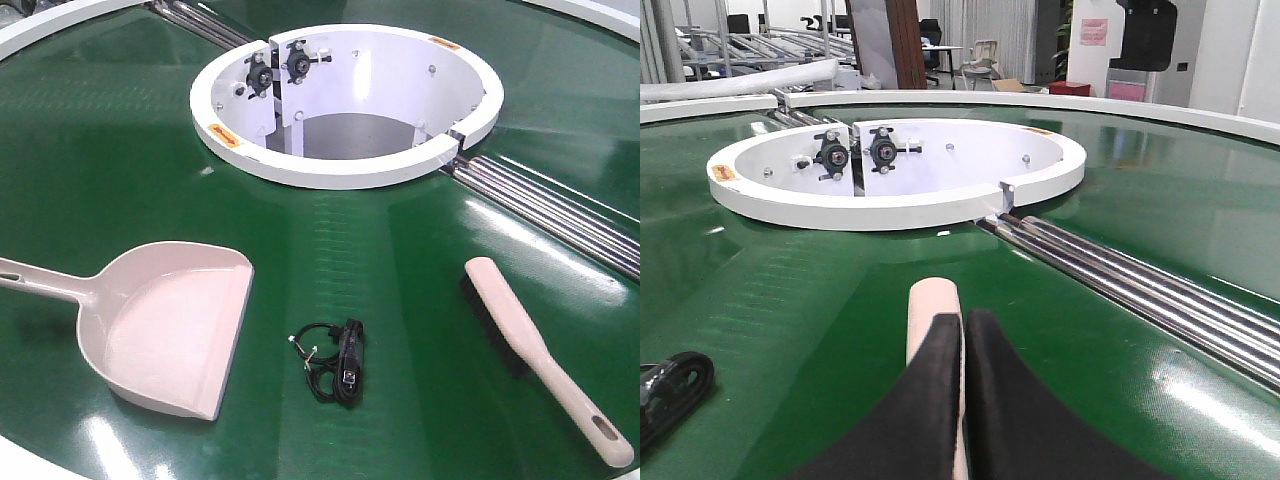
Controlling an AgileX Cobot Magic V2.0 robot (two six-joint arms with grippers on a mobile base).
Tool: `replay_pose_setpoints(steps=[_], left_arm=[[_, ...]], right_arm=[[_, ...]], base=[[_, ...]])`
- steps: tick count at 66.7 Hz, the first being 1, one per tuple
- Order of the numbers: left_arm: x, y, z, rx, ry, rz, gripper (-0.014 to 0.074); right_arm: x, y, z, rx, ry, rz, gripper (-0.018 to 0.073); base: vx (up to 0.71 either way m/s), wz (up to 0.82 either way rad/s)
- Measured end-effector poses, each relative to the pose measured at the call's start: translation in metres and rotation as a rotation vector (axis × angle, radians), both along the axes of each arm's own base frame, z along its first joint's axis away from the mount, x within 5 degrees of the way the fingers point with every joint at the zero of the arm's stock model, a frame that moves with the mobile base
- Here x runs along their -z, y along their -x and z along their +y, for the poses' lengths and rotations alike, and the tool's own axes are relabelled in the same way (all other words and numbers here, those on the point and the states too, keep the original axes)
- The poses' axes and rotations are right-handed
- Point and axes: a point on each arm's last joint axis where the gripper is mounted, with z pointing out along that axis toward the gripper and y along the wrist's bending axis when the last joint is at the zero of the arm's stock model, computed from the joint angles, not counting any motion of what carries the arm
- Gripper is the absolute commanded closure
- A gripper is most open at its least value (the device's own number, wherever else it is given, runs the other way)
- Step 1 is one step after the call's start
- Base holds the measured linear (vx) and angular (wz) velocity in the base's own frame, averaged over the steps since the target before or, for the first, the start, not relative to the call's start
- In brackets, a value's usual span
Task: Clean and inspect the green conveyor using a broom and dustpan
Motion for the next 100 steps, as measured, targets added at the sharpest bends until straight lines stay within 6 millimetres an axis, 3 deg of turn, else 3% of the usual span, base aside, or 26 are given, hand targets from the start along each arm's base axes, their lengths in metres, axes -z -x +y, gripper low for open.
replay_pose_setpoints(steps=[7, 14, 20, 28, 36, 49, 69, 79, 92, 100], left_arm=[[-0.028, 0.007, 0.001, 0.002, 0.042, -0.128, 0.0603], [-0.072, 0.013, 0.001, 0.006, 0.049, -0.17, 0.0603], [-0.101, 0.006, 0.0, 0.01, 0.039, -0.083, 0.0603], [-0.124, -0.013, -0.002, 0.017, 0.023, 0.094, 0.0603], [-0.127, -0.037, -0.005, 0.02, 0.007, 0.282, 0.0603], [-0.11, -0.067, -0.01, 0.043, 0.068, 0.474, 0.0603], [-0.107, -0.07, -0.01, 0.04, 0.06, 0.497, 0.057], [-0.107, -0.07, -0.009, 0.036, 0.035, 0.495, 0.0442], [-0.107, -0.07, -0.009, 0.036, 0.034, 0.495, 0.0159], [-0.107, -0.07, -0.009, 0.036, 0.033, 0.495, 0.009]], right_arm=[[0.0, 0.0, 0.0, 0.0, 0.0, 0.0, 0.0568], [0.0, 0.0, 0.0, 0.0, 0.0, 0.0, 0.0568], [0.0, 0.0, 0.0, 0.0, 0.0, 0.0, 0.0568], [0.0, 0.0, 0.0, 0.0, 0.0, 0.0, 0.0568], [0.0, 0.0, 0.0, 0.0, 0.0, 0.0, 0.0568], [0.0, 0.0, 0.0, 0.0, 0.0, 0.0, 0.0568], [0.0, 0.0, 0.0, 0.0, 0.0, 0.0, 0.0568], [0.0, 0.0, 0.0, 0.0, 0.0, 0.0, 0.0568], [0.0, 0.0, 0.0, 0.0, 0.0, 0.0, 0.0568], [0.0, 0.0, 0.0, 0.0, 0.0, 0.001, 0.0568]], base=[[0.0, 0.0], [0.0, 0.0], [0.0, 0.0], [0.0, 0.0], [0.0, 0.0], [0.0, 0.0], [0.0, 0.0], [0.0, 0.0], [0.0, 0.0], [0.0, 0.0]])
